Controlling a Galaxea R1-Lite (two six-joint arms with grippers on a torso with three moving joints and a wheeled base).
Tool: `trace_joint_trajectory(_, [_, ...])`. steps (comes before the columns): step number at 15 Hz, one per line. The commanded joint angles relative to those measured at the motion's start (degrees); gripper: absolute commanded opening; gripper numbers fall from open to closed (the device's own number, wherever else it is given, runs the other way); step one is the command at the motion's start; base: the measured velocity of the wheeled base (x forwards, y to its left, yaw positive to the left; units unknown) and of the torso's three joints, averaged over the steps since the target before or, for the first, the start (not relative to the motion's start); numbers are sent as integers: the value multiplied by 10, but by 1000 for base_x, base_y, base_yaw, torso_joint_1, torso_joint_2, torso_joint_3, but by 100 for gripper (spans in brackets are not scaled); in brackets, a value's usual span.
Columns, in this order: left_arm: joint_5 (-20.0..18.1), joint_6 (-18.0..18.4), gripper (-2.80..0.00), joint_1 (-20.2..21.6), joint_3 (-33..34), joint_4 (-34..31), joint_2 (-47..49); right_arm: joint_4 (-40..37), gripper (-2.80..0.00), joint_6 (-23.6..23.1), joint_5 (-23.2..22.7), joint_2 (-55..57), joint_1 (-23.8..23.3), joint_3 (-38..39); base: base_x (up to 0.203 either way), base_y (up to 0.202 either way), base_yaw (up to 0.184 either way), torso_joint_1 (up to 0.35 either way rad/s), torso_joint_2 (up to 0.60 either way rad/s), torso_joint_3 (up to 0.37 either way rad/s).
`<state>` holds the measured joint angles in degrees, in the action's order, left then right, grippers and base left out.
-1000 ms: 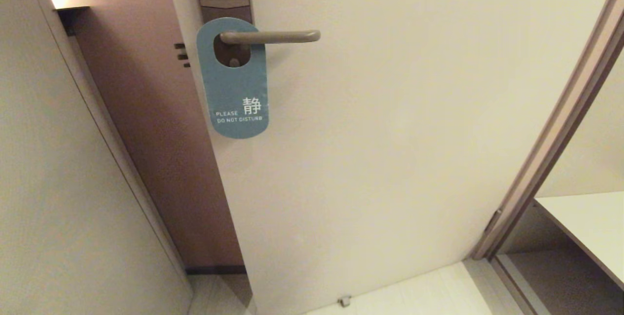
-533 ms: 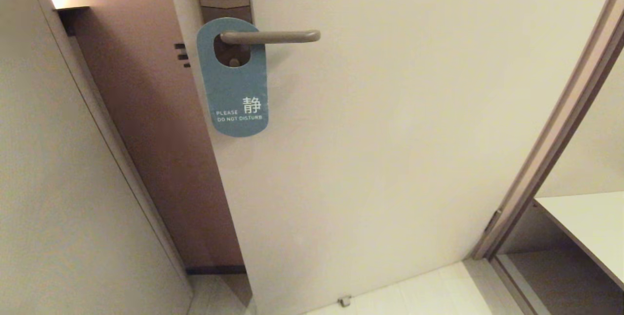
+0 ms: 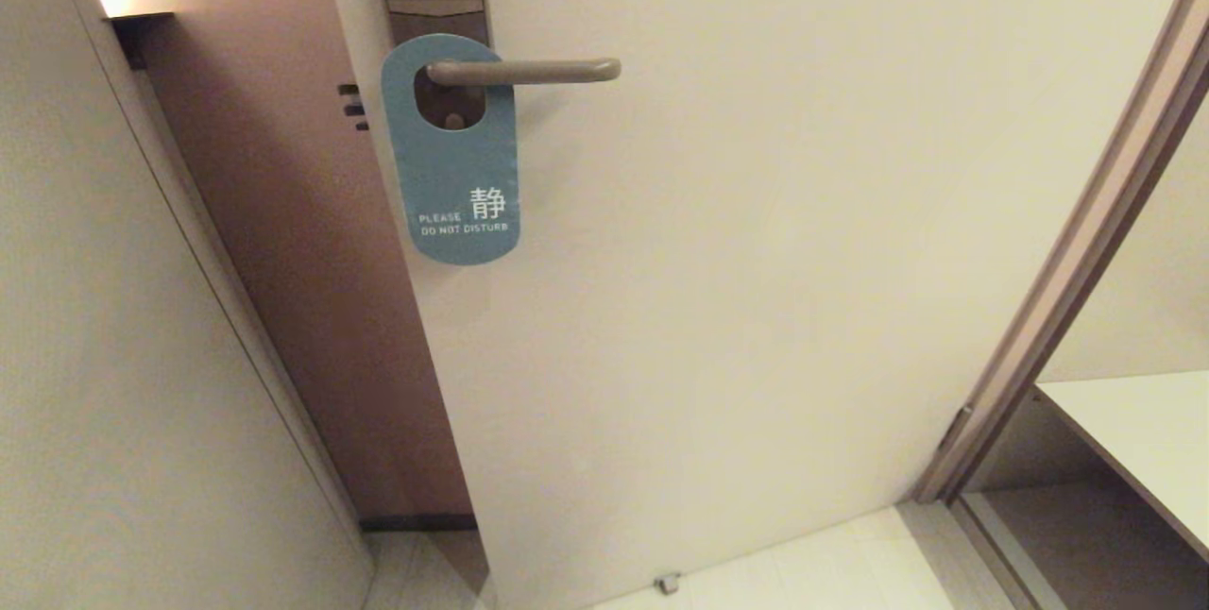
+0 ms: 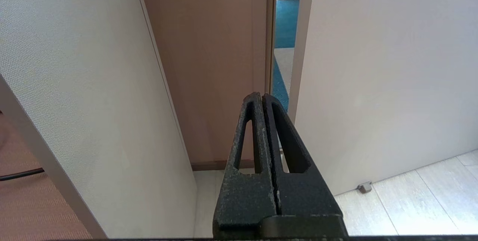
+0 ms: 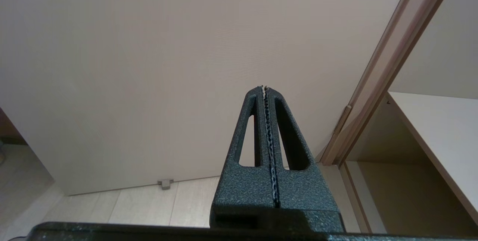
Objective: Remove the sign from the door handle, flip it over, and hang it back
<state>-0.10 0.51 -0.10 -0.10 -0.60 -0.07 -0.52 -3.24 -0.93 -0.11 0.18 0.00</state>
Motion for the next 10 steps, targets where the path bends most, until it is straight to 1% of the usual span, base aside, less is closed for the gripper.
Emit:
trace_joint_trajectory(1, [0,0,-280,0,0,0,1,0,-280,-1,0,1,0,0,0,0,0,0,0,0])
trace_joint_trajectory(8, [0,0,-280,0,0,0,1,0,-280,-4,0,1,0,0,0,0,0,0,0,0])
trace_joint_trajectory(10, [0,0,-280,0,0,0,1,0,-280,2,0,1,0,0,0,0,0,0,0,0])
